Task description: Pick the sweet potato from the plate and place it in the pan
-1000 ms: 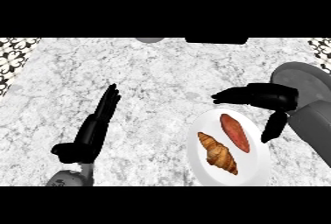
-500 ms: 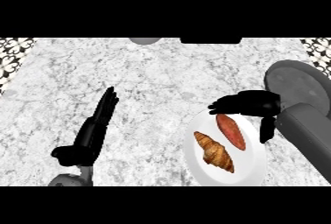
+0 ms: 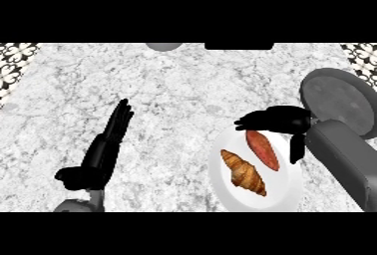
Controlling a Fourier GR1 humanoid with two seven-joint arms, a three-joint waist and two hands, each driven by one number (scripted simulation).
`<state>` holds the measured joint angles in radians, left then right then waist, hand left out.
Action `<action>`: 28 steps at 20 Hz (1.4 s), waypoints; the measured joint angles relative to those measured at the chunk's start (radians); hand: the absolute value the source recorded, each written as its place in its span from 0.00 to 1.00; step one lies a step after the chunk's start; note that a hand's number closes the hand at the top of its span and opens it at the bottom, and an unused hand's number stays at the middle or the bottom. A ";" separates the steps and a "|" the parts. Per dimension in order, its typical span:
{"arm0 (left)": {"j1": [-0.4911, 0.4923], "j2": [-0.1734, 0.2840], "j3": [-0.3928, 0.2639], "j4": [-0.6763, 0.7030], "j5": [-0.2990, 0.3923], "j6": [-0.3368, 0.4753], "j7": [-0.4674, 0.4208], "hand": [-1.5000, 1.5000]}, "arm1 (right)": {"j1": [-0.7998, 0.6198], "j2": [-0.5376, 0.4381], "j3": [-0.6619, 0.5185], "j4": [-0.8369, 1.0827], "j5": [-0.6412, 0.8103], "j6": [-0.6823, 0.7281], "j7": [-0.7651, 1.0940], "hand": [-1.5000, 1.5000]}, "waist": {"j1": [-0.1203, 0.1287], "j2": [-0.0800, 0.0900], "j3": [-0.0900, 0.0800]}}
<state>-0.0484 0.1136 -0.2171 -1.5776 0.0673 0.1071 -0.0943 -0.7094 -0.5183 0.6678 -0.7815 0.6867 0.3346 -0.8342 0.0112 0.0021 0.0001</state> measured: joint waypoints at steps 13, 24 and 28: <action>0.011 -0.026 0.018 0.019 -0.025 -0.018 -0.026 0.50 | -0.016 0.143 -0.040 0.193 0.134 -0.056 -0.022 1.00 | 0.001 -0.001 -0.001; 0.012 -0.027 0.035 0.015 -0.027 -0.042 -0.015 0.50 | -0.067 0.197 -0.045 0.302 0.261 -0.210 -0.125 1.00 | 0.002 -0.014 -0.008; 0.020 -0.030 0.038 -0.001 -0.027 -0.047 -0.010 0.50 | -0.056 0.201 -0.087 0.300 0.264 -0.250 -0.149 1.00 | 0.002 -0.013 -0.008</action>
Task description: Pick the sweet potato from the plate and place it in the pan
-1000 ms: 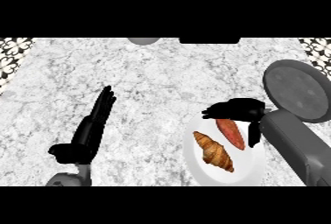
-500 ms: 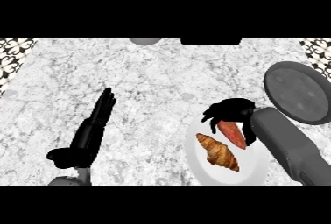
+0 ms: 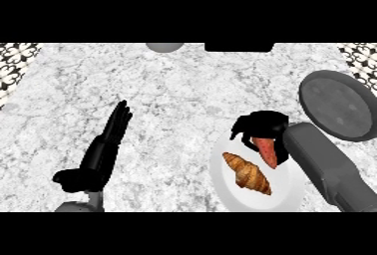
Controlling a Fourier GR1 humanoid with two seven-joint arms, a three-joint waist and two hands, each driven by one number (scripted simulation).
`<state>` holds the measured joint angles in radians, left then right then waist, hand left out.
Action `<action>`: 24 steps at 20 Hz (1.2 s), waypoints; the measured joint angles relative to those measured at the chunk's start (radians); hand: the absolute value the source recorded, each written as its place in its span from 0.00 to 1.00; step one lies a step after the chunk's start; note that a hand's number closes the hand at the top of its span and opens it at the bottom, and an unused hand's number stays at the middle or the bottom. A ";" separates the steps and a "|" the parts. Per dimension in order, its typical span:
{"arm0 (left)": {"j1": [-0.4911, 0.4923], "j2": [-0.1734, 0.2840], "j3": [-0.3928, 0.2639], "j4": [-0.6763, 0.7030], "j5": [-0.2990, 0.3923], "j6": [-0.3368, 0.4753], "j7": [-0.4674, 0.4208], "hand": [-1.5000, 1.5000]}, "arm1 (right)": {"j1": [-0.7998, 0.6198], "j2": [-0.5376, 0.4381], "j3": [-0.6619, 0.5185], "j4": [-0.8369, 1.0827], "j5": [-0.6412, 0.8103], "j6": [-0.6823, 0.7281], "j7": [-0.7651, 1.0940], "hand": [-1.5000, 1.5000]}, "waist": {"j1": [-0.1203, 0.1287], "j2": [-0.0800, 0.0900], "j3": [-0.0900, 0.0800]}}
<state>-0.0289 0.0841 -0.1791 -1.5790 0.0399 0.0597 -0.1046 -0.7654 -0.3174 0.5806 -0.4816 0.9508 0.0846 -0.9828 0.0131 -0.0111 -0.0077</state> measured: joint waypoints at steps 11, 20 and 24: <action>0.036 0.000 0.039 -0.001 -0.005 0.037 0.010 0.50 | 0.136 -0.055 -0.252 -0.059 -0.161 -0.134 0.307 1.00 | -0.096 -0.022 0.003; 0.076 0.018 0.061 -0.033 0.005 0.036 0.015 0.50 | 0.290 -0.106 -0.417 -0.408 -0.310 -0.270 0.488 1.00 | -0.125 -0.030 0.002; 0.077 0.016 0.057 -0.034 0.005 0.029 0.003 0.50 | 0.386 -0.125 -0.475 -0.612 -0.391 -0.243 0.601 1.00 | -0.115 -0.022 0.003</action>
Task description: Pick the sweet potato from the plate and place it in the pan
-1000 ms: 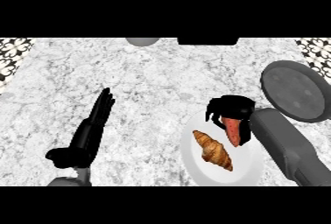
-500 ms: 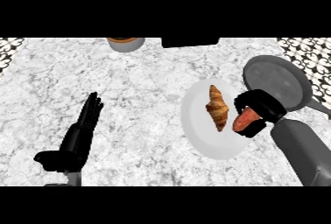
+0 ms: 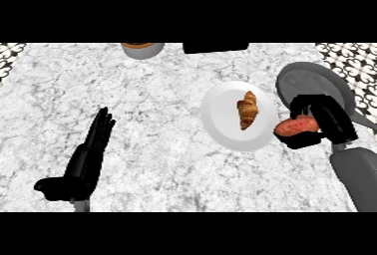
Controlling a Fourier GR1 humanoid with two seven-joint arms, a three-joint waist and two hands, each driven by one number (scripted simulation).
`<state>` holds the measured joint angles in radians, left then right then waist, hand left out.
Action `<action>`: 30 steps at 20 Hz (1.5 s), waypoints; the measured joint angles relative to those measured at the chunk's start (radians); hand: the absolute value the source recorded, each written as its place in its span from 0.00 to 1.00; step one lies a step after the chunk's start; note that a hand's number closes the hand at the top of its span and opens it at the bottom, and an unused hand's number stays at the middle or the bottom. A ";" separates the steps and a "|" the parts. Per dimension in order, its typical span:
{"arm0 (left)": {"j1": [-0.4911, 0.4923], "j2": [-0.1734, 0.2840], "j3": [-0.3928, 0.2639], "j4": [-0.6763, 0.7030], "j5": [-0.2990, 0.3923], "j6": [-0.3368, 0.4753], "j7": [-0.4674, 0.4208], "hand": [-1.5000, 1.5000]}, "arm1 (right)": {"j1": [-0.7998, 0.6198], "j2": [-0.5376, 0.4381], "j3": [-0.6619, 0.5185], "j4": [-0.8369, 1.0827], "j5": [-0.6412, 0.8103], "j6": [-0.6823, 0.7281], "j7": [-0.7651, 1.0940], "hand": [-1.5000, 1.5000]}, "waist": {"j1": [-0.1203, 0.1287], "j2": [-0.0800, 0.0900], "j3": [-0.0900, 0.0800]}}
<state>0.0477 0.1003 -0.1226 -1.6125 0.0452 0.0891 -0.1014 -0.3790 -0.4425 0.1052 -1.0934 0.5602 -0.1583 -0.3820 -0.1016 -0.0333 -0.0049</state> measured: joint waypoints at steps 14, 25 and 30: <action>-0.065 -0.028 -0.036 0.009 -0.022 -0.029 0.013 0.50 | 0.134 -0.060 -0.271 -0.153 -0.154 -0.012 0.108 1.00 | 0.099 0.033 0.005; -0.086 -0.035 -0.051 0.008 -0.026 -0.053 0.023 0.50 | -0.185 -0.120 -0.461 0.415 -0.157 -0.210 -0.175 1.00 | 0.137 0.045 0.008; -0.107 -0.041 -0.049 0.029 -0.029 -0.058 0.012 0.50 | -0.297 -0.170 -0.515 0.627 -0.165 -0.237 -0.280 1.00 | 0.154 0.054 0.010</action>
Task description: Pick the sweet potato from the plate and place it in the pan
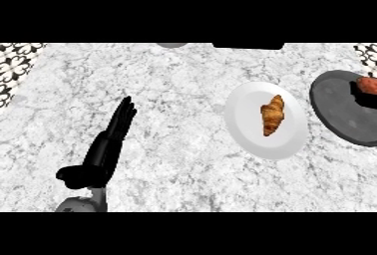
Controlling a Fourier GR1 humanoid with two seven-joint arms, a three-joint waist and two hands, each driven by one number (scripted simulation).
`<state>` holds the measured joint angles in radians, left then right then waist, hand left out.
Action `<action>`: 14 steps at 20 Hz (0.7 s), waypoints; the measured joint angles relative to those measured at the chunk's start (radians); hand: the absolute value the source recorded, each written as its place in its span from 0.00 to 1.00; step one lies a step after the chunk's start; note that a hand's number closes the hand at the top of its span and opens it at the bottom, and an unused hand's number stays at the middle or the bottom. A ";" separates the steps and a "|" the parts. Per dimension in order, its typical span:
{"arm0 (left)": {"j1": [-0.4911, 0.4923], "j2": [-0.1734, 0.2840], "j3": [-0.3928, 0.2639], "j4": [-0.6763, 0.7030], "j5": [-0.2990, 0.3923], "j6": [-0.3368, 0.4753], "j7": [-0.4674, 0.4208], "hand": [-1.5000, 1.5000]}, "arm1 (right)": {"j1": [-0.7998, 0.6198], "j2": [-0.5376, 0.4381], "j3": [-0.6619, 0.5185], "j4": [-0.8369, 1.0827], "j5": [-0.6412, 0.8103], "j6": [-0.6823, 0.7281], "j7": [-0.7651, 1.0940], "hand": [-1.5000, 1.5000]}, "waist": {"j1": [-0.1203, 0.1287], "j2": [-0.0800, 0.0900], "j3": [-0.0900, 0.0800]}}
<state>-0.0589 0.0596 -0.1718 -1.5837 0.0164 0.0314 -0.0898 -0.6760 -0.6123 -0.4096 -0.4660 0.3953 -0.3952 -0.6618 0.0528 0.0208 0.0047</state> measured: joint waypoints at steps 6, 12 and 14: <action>-0.009 -0.005 -0.018 -0.001 -0.006 -0.011 0.000 0.50 | -0.043 -0.054 0.093 0.173 0.113 0.100 0.088 0.00 | 0.031 0.012 0.000; -0.019 -0.011 -0.018 0.013 -0.005 -0.014 -0.010 0.50 | -0.107 -0.032 0.133 0.275 0.146 0.269 0.113 0.00 | 0.038 0.015 0.002; -0.020 -0.013 -0.016 0.021 -0.002 -0.017 -0.014 0.50 | -0.123 -0.022 0.122 0.287 0.135 0.287 0.095 0.00 | 0.037 0.016 0.003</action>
<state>-0.0790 0.0469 -0.1878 -1.5629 0.0140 0.0148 -0.1038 -0.7993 -0.6340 -0.2876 -0.1786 0.5305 -0.1086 -0.5669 0.0902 0.0372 0.0072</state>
